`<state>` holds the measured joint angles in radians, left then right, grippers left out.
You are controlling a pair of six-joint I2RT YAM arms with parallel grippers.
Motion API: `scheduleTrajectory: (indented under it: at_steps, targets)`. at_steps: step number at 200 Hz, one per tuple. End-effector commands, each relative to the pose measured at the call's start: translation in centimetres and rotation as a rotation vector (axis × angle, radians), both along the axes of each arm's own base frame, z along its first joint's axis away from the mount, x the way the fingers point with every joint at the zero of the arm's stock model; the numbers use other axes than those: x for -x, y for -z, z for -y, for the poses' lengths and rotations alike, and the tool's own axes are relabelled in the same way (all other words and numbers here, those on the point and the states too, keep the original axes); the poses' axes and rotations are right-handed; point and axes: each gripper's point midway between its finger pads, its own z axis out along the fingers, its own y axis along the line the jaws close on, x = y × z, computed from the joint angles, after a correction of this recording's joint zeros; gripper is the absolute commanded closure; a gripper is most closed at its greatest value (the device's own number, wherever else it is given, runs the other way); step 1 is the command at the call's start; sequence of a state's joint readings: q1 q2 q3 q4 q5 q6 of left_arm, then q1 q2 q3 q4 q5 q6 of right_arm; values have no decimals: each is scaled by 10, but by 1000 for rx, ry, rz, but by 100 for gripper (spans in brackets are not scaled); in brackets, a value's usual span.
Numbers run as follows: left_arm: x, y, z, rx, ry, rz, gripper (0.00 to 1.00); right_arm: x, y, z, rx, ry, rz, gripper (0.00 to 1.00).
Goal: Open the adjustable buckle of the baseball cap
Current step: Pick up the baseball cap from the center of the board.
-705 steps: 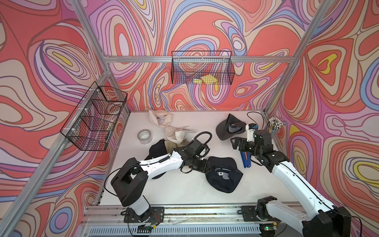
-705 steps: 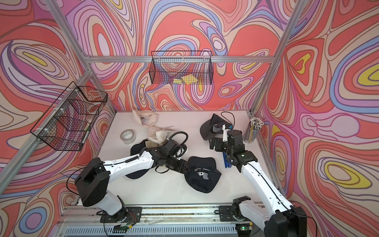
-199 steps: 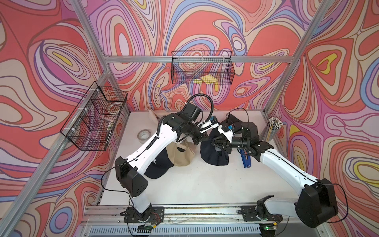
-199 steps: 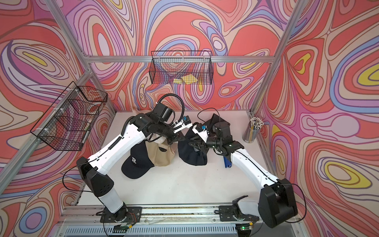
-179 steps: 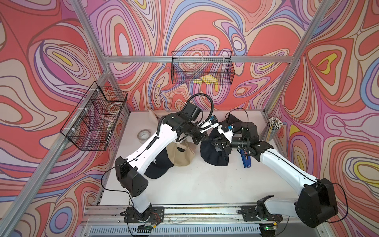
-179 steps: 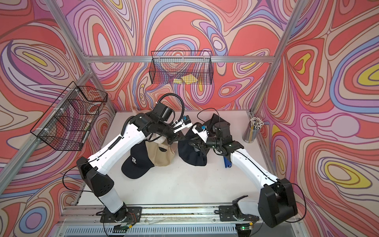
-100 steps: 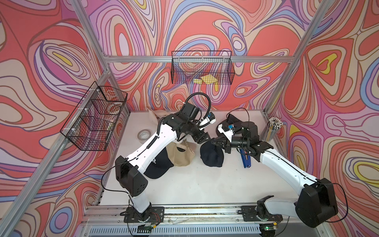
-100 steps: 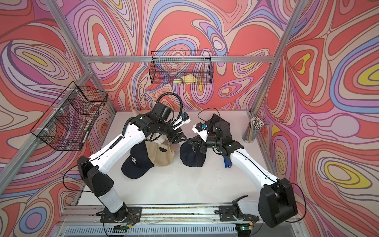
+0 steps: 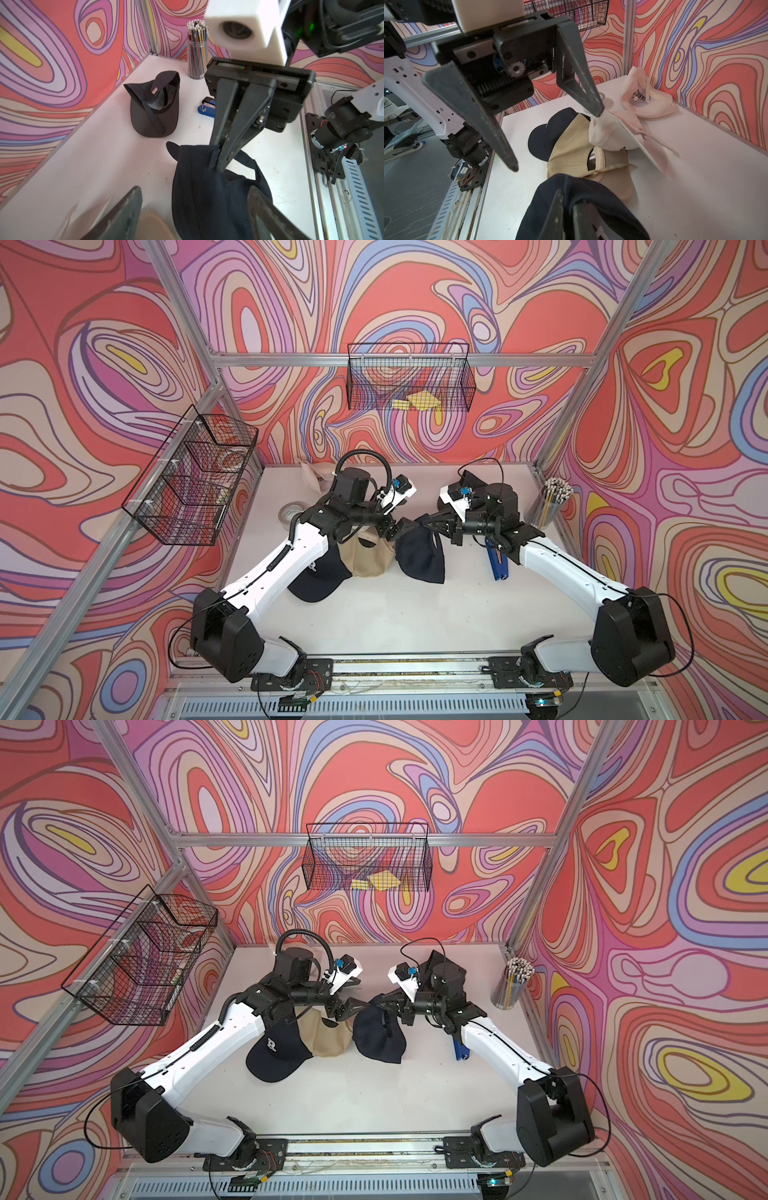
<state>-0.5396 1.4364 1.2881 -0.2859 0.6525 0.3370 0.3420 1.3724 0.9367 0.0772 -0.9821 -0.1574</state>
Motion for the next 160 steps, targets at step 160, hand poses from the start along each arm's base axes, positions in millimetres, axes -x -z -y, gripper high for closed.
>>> scheduleTrajectory:
  at_steps: [160]
  targets:
    - [0,34,25,37,152,-42,50,16,-26,-4,-74,-73,37,100]
